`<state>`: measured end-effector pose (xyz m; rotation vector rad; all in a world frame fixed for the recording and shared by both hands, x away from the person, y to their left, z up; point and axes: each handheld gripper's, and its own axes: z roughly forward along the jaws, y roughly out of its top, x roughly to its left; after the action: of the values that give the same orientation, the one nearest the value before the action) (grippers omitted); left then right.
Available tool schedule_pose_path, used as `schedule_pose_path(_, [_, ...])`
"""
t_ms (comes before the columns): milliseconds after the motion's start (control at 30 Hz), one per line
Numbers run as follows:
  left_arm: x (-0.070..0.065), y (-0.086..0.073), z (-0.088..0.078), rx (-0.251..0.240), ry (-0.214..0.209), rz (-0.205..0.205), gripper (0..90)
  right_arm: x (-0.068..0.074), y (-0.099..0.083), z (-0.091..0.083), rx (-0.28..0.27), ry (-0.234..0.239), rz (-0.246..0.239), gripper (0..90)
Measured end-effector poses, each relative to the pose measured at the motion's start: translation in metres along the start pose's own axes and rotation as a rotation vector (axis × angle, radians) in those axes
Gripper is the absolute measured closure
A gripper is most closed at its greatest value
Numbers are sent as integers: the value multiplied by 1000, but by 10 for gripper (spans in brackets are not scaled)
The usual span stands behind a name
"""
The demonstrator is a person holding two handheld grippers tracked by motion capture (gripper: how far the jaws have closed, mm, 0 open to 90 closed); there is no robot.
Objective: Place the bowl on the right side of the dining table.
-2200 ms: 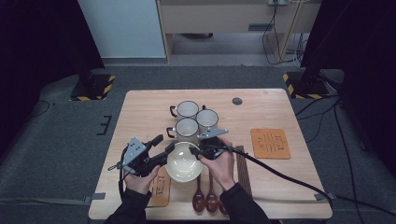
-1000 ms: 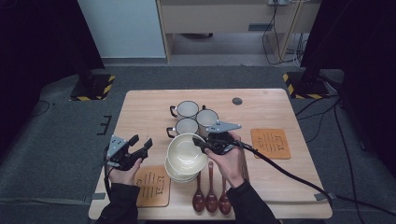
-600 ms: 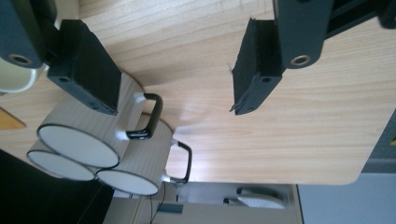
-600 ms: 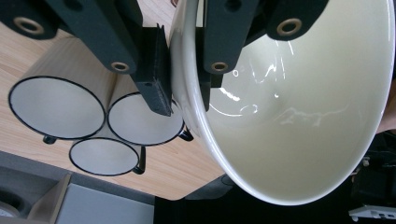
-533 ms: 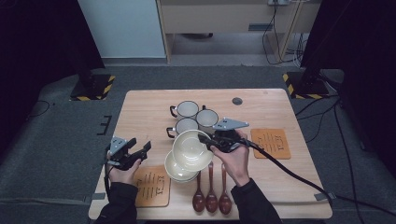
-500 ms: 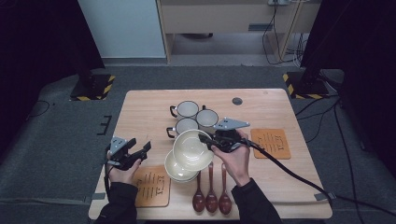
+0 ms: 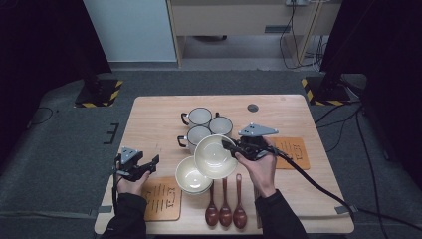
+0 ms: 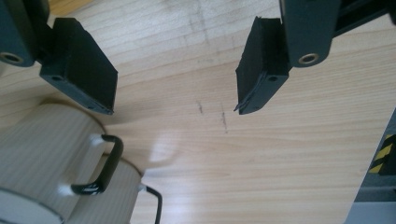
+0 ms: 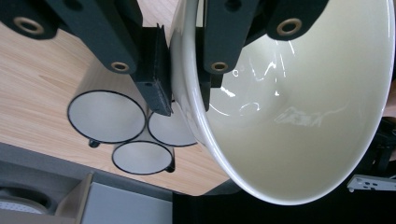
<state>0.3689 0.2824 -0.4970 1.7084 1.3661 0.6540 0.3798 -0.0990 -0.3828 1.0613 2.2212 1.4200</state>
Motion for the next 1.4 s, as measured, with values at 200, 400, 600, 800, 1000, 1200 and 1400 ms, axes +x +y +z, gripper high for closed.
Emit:
schedule_pose_path(200, [5, -5, 6, 36, 20, 11, 281, -9, -3, -7, -6, -16, 13, 807])
schedule_pose_path(400, [12, -10, 10, 66, 39, 4, 279, -20, -5, -14, -6, -45, 25, 807])
schedule_pose_path(600, [15, -13, 14, 89, 50, 3, 276, -31, -9, -21, 0, -72, 41, 807])
schedule_pose_path(800, [16, -14, 18, 120, 52, 11, 259, -42, -13, -26, 3, -99, 55, 807])
schedule_pose_path(1000, [17, -16, 21, 144, 62, 20, 257, -54, -18, -33, 10, -124, 70, 806])
schedule_pose_path(1200, [23, -20, 22, 156, 74, 5, 257, -65, -23, -39, 12, -149, 92, 806])
schedule_pose_path(1400, [26, -22, 24, 168, 87, 3, 257, -78, -28, -46, 15, -178, 112, 806])
